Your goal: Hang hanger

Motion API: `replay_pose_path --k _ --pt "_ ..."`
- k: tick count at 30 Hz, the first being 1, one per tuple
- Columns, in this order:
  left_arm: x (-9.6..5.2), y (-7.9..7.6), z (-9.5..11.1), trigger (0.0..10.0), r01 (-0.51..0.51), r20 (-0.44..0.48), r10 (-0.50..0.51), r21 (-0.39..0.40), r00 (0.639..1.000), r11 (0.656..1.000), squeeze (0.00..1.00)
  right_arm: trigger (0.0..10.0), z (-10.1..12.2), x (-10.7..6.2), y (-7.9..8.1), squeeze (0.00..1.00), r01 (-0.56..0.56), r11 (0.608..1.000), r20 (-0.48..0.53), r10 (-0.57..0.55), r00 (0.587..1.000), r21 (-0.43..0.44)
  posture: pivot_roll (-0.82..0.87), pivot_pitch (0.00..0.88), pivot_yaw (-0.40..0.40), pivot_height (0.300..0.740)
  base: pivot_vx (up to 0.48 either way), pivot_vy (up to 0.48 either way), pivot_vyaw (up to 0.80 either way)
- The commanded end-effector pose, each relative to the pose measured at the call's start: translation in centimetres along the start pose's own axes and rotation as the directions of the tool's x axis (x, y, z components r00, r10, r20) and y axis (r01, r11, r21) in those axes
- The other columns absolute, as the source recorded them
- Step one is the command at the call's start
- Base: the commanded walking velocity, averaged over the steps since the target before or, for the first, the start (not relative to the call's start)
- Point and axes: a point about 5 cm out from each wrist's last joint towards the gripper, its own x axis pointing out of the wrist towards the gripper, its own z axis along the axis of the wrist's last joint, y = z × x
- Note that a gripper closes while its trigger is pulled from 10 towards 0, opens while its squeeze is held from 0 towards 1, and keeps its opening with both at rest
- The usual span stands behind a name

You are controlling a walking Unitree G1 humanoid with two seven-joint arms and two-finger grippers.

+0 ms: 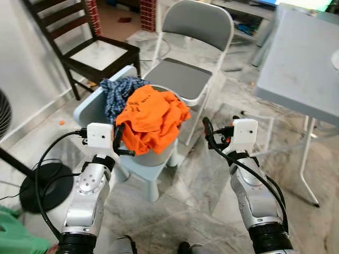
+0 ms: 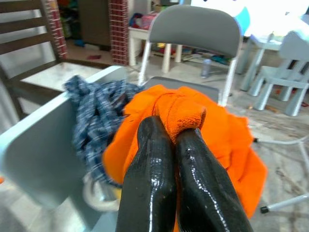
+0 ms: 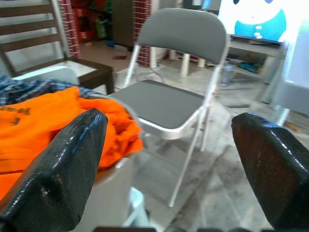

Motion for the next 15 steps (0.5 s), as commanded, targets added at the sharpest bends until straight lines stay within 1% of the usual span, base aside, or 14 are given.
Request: replay_pose_path --k 1,3,10,15 --pt "-0.02 -0.18 -0.01 10.0 0.012 0.003 -0.012 -0.004 1.0 1.0 0.0 10.0 -0.14 0.04 -0.49 0.0 0.014 1.0 -0.011 -0.014 1.0 -0.001 0.22 0.135 -0.072 0.74 0.0 -0.33 -0.59" --pt "-0.21 -0.1 -0.2 10.0 0.01 -0.002 -0.01 -0.003 1.0 1.0 0.0 10.0 -0.18 0.09 -0.42 0.0 0.011 1.0 -0.012 -0.011 1.0 -0.003 0.22 0.137 -0.074 0.74 0.0 -0.341 -0.43" --pt "-0.29 -0.05 -0.27 10.0 0.005 -0.004 -0.005 -0.005 1.0 1.0 0.0 10.0 -0.23 0.14 -0.25 0.0 0.004 1.0 -0.013 -0.004 1.0 -0.002 0.23 0.142 -0.075 0.74 0.0 -0.39 0.0" --pt "0.04 0.0 0.34 10.0 0.006 0.013 -0.006 -0.004 1.0 1.0 0.0 10.0 -0.2 0.22 -0.25 0.0 0.009 1.0 -0.01 -0.009 1.0 0.002 0.23 0.142 -0.071 0.74 0.0 -0.387 0.0"
